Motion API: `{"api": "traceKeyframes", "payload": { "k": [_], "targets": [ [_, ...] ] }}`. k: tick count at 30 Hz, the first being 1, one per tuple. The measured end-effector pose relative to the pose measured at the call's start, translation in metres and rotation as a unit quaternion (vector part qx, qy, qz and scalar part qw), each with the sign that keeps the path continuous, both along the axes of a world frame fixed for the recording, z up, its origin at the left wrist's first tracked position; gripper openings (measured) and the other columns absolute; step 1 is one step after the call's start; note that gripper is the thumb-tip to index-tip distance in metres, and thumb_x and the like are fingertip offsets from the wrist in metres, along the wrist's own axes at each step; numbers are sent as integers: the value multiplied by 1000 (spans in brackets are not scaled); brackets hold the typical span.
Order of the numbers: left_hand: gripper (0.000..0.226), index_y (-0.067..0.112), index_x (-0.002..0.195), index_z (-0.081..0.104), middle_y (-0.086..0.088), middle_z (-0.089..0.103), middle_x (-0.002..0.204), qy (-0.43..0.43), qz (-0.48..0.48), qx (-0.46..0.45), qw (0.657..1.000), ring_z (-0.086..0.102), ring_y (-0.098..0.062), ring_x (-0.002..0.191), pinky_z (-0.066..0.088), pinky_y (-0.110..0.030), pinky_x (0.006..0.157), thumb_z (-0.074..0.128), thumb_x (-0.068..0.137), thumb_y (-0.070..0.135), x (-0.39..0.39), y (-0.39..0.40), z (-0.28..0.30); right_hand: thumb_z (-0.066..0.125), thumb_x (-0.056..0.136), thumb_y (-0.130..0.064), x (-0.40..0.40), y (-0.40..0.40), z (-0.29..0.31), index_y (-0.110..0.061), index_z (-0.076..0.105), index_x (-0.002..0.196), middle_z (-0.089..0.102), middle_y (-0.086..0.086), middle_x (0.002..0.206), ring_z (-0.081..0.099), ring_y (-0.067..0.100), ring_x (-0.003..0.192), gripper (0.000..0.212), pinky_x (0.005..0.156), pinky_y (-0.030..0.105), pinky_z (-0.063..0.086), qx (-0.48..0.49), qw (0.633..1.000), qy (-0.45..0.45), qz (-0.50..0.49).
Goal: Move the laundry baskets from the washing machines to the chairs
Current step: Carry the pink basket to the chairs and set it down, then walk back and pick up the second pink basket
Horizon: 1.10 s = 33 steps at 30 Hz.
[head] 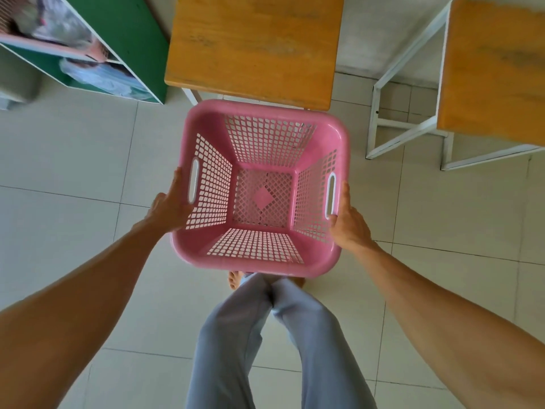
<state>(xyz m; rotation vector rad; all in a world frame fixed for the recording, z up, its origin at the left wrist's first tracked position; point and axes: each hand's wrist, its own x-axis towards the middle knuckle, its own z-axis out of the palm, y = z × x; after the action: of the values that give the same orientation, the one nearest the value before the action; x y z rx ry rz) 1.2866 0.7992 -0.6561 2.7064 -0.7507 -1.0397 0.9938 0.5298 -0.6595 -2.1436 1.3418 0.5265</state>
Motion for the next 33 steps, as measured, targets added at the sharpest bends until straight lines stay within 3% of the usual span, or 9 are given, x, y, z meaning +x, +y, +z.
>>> {"api": "traceKeyframes", "payload": {
  "k": [4, 9, 12, 15, 20, 23, 25, 29, 33],
  "targets": [
    [62, 28, 154, 13, -21, 63, 125, 22, 6, 7, 1000, 68, -40, 89, 56, -42, 68, 43, 101, 25, -28, -15, 66, 47, 103, -26, -9, 13, 60, -30, -6, 159, 66, 14, 109, 60, 21, 66, 77, 48, 27, 44, 11, 1000, -2, -4],
    [52, 7, 148, 35, -19, 53, 139, 65, -63, -35, 995, 59, -41, 117, 49, -49, 98, 44, 97, 5, -105, -34, 147, 48, 103, -18, -32, 62, 144, -30, -2, 159, 66, 14, 116, 69, 30, 85, 77, 67, 45, 60, 46, 997, -51, 21],
    [54, 15, 151, 30, -20, 60, 132, 87, -97, -63, 989, 66, -35, 102, 55, -43, 85, 42, 98, 6, -150, -49, 186, 45, 104, -20, -46, 85, 185, -29, -3, 160, 68, 11, 109, 68, 26, 77, 74, 61, 44, 60, 46, 996, -69, 24],
    [61, 13, 154, 22, -18, 49, 143, 104, -170, -89, 976, 67, -29, 92, 48, -27, 66, 41, 98, 2, -187, -65, 215, 44, 104, -21, -62, 99, 216, -28, 2, 159, 68, 9, 101, 68, 23, 73, 70, 57, 41, 59, 27, 997, -75, -6],
    [64, 1, 152, 21, -27, 66, 110, 103, -309, -115, 938, 63, -19, 68, 52, -27, 59, 50, 95, 2, -223, -95, 254, 44, 104, -33, -106, 108, 249, -22, 5, 159, 64, 13, 116, 66, 30, 99, 68, 77, 41, 54, -16, 994, -62, -90],
    [61, 1, 153, 20, -22, 67, 110, 72, -366, -98, 923, 57, -14, 62, 47, -21, 51, 43, 97, 2, -244, -115, 267, 42, 104, -32, -142, 111, 265, -24, 8, 158, 62, 14, 120, 62, 33, 109, 65, 83, 42, 50, -46, 986, -65, -147],
    [59, 6, 154, 17, -13, 69, 100, 75, -396, -82, 912, 65, -19, 69, 54, -23, 59, 41, 100, 7, -267, -130, 274, 41, 104, -31, -172, 110, 275, -22, 11, 157, 61, 15, 123, 59, 34, 114, 62, 89, 46, 51, -60, 977, -73, -193],
    [53, 15, 154, 24, -20, 49, 144, 70, -468, -70, 878, 60, -31, 116, 43, -42, 106, 38, 103, 20, -324, -171, 289, 42, 104, -28, -241, 104, 293, -14, 21, 155, 49, 16, 141, 52, 34, 125, 58, 97, 46, 49, -106, 944, -82, -302],
    [50, 20, 152, 31, -13, 45, 149, 43, -559, -86, 824, 40, -30, 137, 29, -37, 114, 37, 103, 23, -401, -217, 302, 39, 104, -29, -321, 95, 302, -10, 15, 157, 41, 16, 149, 49, 35, 129, 61, 99, 46, 47, -120, 909, -73, -392]
  ]
}}
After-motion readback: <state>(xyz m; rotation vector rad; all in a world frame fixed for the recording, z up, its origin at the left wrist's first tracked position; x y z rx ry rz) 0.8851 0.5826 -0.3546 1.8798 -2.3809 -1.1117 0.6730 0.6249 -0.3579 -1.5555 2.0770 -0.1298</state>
